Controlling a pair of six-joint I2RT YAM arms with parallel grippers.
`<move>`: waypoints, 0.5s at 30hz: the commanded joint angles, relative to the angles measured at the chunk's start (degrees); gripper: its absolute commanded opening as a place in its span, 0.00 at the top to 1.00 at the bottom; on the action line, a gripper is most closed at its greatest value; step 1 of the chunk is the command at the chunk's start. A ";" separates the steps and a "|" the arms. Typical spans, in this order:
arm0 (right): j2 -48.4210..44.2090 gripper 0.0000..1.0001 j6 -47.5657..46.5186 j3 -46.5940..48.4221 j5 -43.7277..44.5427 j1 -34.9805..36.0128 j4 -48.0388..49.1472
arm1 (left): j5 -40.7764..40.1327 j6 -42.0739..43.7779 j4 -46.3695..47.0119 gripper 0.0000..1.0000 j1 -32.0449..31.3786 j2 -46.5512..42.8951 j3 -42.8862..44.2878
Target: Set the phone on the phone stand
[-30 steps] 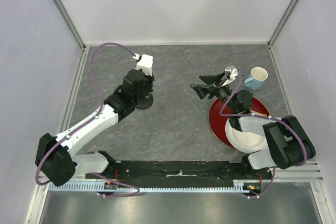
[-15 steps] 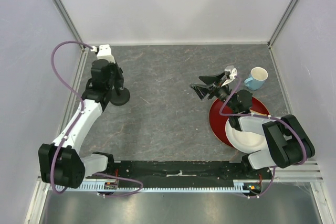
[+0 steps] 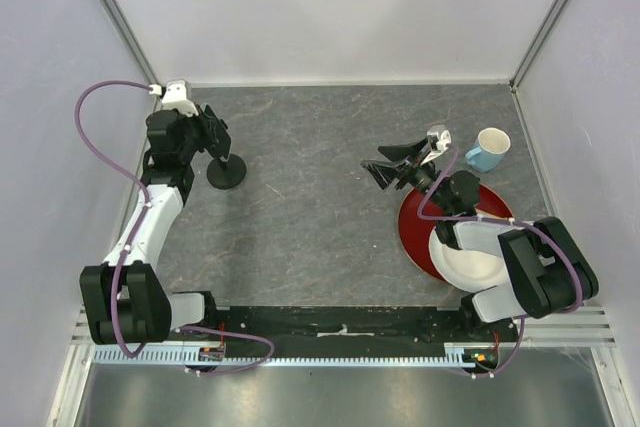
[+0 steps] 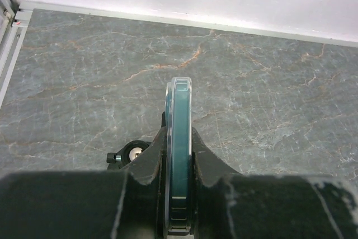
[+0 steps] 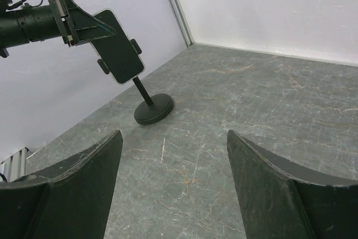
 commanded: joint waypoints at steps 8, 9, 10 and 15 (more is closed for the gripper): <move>1.96 0.18 2.10 2.10 -1.97 -0.22 6.45 | 0.96 1.99 13.27 0.98 0.02 1.77 3.28; 2.05 0.18 2.18 2.01 -1.97 -0.13 6.62 | 1.49 1.46 13.19 0.98 -0.15 2.12 3.28; 1.97 0.18 2.10 2.01 -1.97 -0.22 6.53 | 1.84 1.46 13.01 0.98 -0.33 2.47 3.36; 1.88 0.18 2.01 2.01 -1.97 -0.22 6.45 | -0.70 2.95 11.70 0.98 -1.73 2.65 3.01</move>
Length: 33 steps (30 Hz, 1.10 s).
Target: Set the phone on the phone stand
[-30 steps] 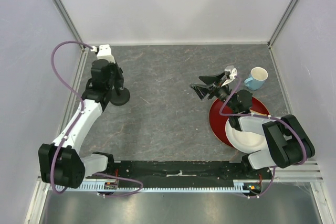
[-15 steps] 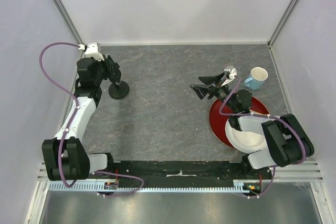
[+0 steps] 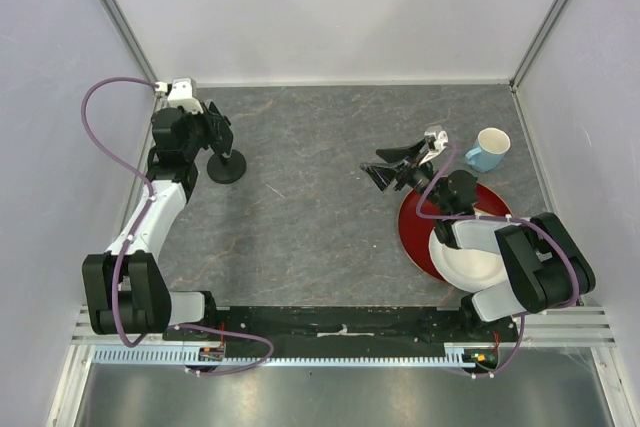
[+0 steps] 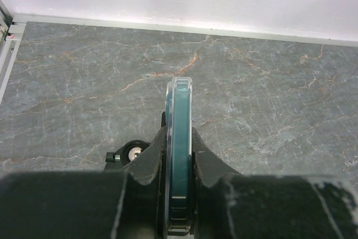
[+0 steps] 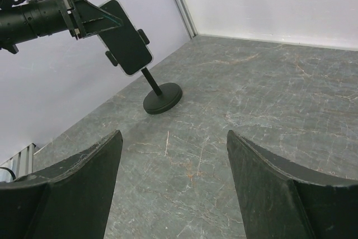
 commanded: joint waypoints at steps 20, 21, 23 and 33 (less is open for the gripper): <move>-0.18 0.17 -0.42 1.90 -0.90 -0.22 5.61 | -2.19 -5.41 -2.00 0.22 -0.95 -1.28 5.44; -0.09 0.18 -0.34 1.90 -0.90 -0.22 5.61 | -2.10 -5.59 -1.73 0.19 -0.95 -1.55 5.17; 0.08 0.17 -0.42 1.99 -0.90 -0.22 5.61 | -1.84 -6.11 -1.73 0.15 -0.95 -2.42 4.73; 0.87 0.17 -0.25 2.43 -0.72 -0.22 5.35 | -4.47 -8.40 -2.08 0.21 -0.95 -11.91 1.65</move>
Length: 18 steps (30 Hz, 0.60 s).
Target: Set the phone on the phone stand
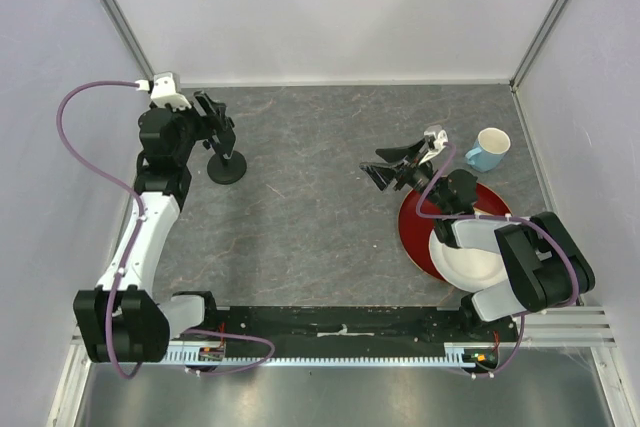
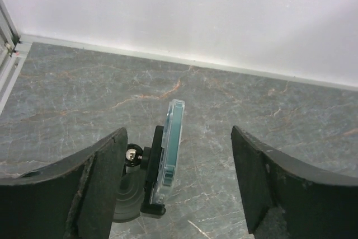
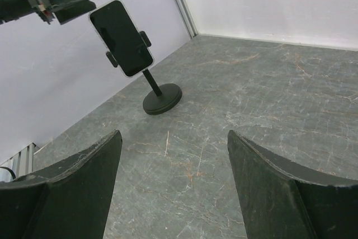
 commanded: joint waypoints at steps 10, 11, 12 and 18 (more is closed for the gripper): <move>-7.20 0.12 -3.90 3.15 17.18 -0.22 -12.99 | 3.79 6.98 7.43 0.32 -11.13 -15.67 -3.32; -10.17 0.12 -4.18 3.50 21.55 -0.13 -19.90 | 3.88 9.02 7.43 0.32 -16.02 -15.93 -3.32; -11.68 0.11 -4.09 3.68 30.65 -0.22 -23.79 | 3.97 11.21 6.99 0.31 -18.59 -16.02 -3.41; -25.13 0.07 -2.42 6.93 63.93 -0.13 -53.95 | 0.10 19.93 4.00 0.30 -33.28 -15.06 -2.97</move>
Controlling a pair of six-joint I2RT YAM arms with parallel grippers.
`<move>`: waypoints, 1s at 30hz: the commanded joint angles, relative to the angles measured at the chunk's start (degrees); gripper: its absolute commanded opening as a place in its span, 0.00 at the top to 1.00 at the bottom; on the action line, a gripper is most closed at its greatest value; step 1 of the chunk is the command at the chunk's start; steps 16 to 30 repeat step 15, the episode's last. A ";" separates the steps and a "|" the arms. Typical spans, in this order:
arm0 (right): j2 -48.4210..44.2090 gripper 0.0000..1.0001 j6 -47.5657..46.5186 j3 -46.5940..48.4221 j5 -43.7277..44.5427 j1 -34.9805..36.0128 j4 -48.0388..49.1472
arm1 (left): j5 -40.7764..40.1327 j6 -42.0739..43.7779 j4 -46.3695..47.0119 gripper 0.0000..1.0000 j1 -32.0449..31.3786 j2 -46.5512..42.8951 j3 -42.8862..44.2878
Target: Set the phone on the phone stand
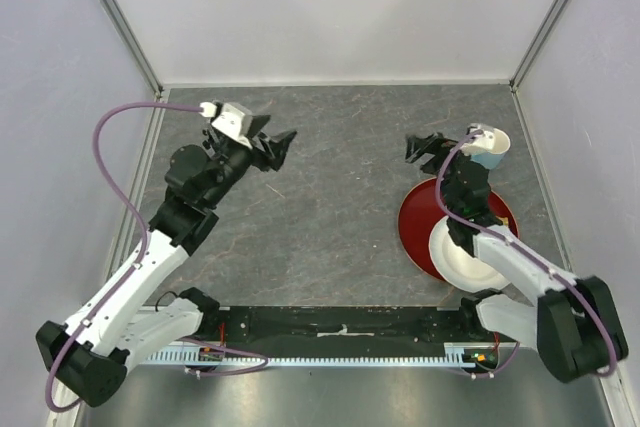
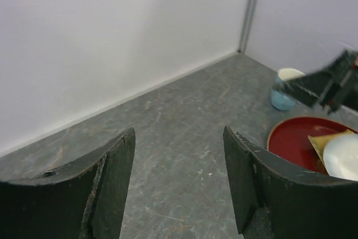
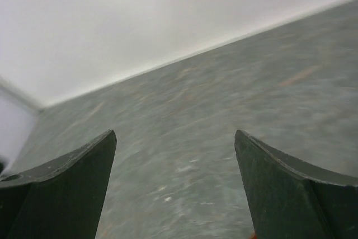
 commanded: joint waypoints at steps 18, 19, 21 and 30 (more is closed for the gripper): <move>-44.36 0.02 -9.61 15.56 16.94 -0.13 -66.06 | -9.75 18.84 8.08 0.18 -26.50 -16.18 -6.71; -44.36 0.02 -9.61 15.56 16.94 -0.13 -66.06 | -9.75 18.84 8.08 0.18 -26.50 -16.18 -6.71; -44.36 0.02 -9.61 15.56 16.94 -0.13 -66.06 | -9.75 18.84 8.08 0.18 -26.50 -16.18 -6.71; -44.36 0.02 -9.61 15.56 16.94 -0.13 -66.06 | -9.75 18.84 8.08 0.18 -26.50 -16.18 -6.71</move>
